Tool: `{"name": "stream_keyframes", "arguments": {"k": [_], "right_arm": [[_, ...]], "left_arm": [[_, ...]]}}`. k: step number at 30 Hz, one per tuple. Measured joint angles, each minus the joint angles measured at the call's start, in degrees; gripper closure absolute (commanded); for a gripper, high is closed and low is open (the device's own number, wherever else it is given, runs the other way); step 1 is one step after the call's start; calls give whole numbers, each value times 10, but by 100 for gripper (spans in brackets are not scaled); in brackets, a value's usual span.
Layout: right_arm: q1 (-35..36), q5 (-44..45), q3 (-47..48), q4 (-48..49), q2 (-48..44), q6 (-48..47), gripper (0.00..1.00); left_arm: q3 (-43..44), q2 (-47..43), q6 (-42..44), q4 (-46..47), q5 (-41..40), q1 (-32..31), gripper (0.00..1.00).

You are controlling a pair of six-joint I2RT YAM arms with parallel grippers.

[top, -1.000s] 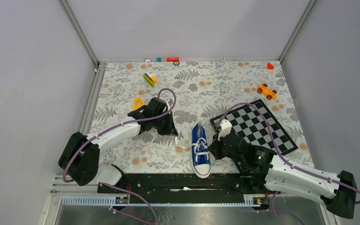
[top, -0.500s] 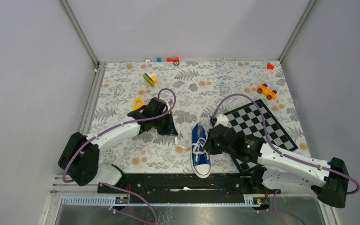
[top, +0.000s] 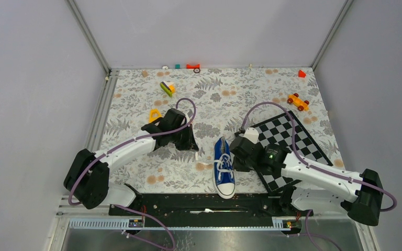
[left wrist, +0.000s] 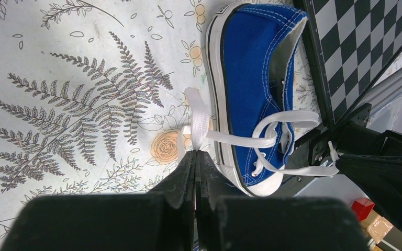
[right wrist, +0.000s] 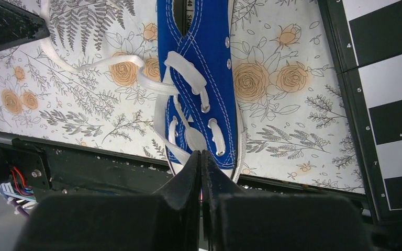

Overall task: Tie the shoes
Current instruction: Cross the shoelace with the shoelace.

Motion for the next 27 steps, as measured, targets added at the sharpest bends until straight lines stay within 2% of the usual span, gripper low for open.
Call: {"name": "stream_keyframes", "arguments": {"k": [14,27], "right_arm": [[-4,-7,34,-19,68,63,100],[-46,-39,40,-17,111,92,100]], "left_arm": [[8,0,15,-11,0,0,100],[10,-3,19,-11,5,0,100]]}}
